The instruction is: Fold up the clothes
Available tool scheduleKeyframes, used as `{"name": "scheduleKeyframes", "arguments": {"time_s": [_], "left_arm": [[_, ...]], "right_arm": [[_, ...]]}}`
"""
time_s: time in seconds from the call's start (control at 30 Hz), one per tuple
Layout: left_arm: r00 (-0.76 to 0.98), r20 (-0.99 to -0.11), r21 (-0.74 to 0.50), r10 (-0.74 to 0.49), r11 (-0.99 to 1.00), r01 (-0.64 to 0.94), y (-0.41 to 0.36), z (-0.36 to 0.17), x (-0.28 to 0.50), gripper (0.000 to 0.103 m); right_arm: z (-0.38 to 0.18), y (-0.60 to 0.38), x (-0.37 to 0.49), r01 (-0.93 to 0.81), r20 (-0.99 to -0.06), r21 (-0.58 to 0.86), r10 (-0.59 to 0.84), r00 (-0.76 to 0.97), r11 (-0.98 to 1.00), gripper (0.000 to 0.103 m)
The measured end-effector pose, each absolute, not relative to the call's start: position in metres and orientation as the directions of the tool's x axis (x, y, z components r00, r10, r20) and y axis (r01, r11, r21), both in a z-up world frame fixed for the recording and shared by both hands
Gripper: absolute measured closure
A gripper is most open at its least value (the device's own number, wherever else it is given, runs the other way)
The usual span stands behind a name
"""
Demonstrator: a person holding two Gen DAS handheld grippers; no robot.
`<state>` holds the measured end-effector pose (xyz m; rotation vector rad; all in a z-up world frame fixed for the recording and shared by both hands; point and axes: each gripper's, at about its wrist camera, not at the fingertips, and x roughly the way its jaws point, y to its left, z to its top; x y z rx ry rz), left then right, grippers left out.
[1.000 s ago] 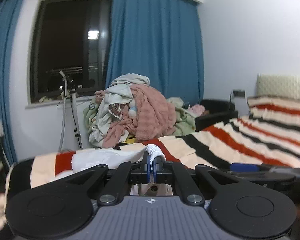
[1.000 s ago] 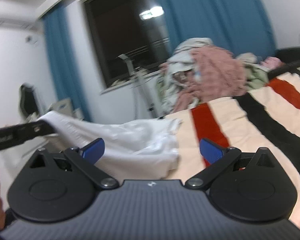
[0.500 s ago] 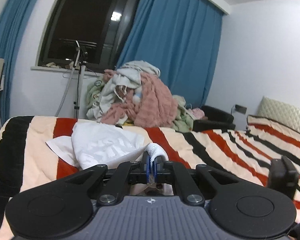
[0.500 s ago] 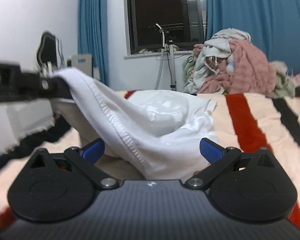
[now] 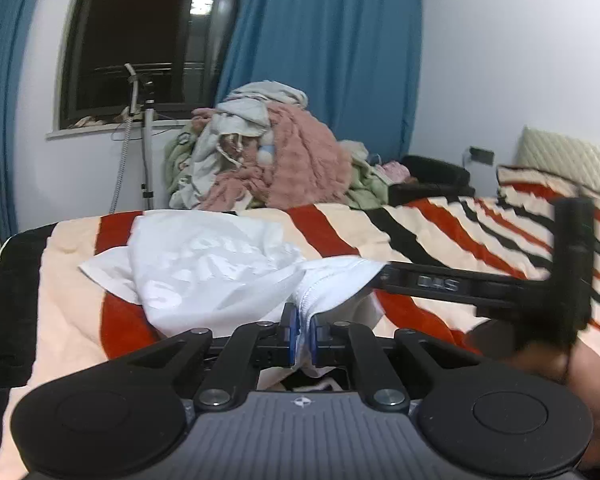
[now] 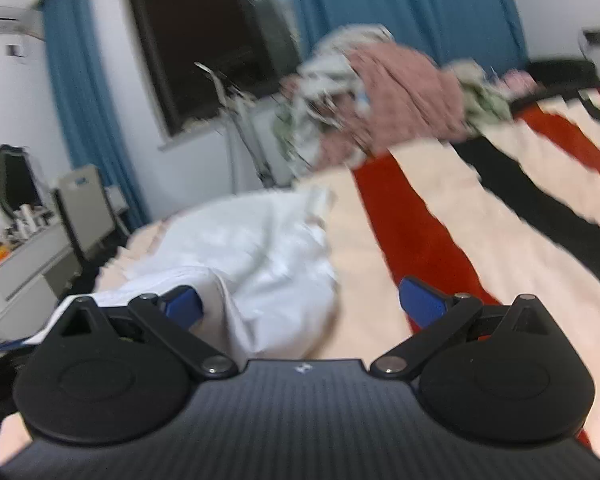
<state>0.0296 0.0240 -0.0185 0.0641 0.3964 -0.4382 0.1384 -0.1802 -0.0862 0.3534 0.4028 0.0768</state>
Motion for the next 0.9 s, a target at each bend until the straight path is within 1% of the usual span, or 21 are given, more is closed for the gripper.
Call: {"name": "scheduleKeyframes", "arguments": {"time_s": [0.13, 0.3, 0.6, 0.63, 0.67, 0.77, 0.83, 0.9], "left_arm": [[0.852, -0.35, -0.025, -0.39, 0.913, 0.408, 0.022, -0.019, 0.023, 0.098], [0.882, -0.27, -0.083, -0.385, 0.922, 0.377, 0.036, -0.005, 0.016, 0.099], [0.915, -0.137, -0.208, -0.378, 0.915, 0.347, 0.063, 0.023, 0.002, 0.099], [0.916, -0.134, -0.217, -0.379, 0.913, 0.346, 0.066, 0.025, 0.002, 0.099], [0.915, -0.134, -0.226, -0.379, 0.911, 0.345, 0.068, 0.026, 0.002, 0.099], [0.915, -0.141, -0.221, -0.378, 0.913, 0.343, 0.07, 0.027, 0.001, 0.099], [0.911, -0.164, -0.216, -0.377, 0.915, 0.34, 0.07, 0.026, 0.003, 0.099], [0.904, -0.199, -0.209, -0.379, 0.917, 0.339, 0.068, 0.024, 0.006, 0.099]], "right_arm": [[-0.103, -0.184, 0.157, 0.058, -0.495, 0.352, 0.133, 0.859, 0.934, 0.0], [-0.099, -0.188, 0.158, 0.079, -0.51, 0.338, 0.112, 0.853, 0.938, 0.0], [-0.078, -0.221, 0.139, 0.188, -0.47, 0.302, -0.026, 0.882, 0.935, 0.0], [-0.076, -0.225, 0.137, 0.2, -0.465, 0.298, -0.041, 0.884, 0.933, 0.0], [-0.072, -0.226, 0.133, 0.208, -0.444, 0.282, -0.065, 0.894, 0.936, 0.0], [-0.047, -0.209, 0.111, 0.207, -0.248, 0.144, -0.167, 0.954, 0.968, 0.0], [-0.036, -0.196, 0.1, 0.197, -0.132, 0.053, -0.189, 0.973, 0.979, 0.0], [-0.034, -0.191, 0.096, 0.187, -0.106, 0.024, -0.184, 0.977, 0.982, 0.0]]}}
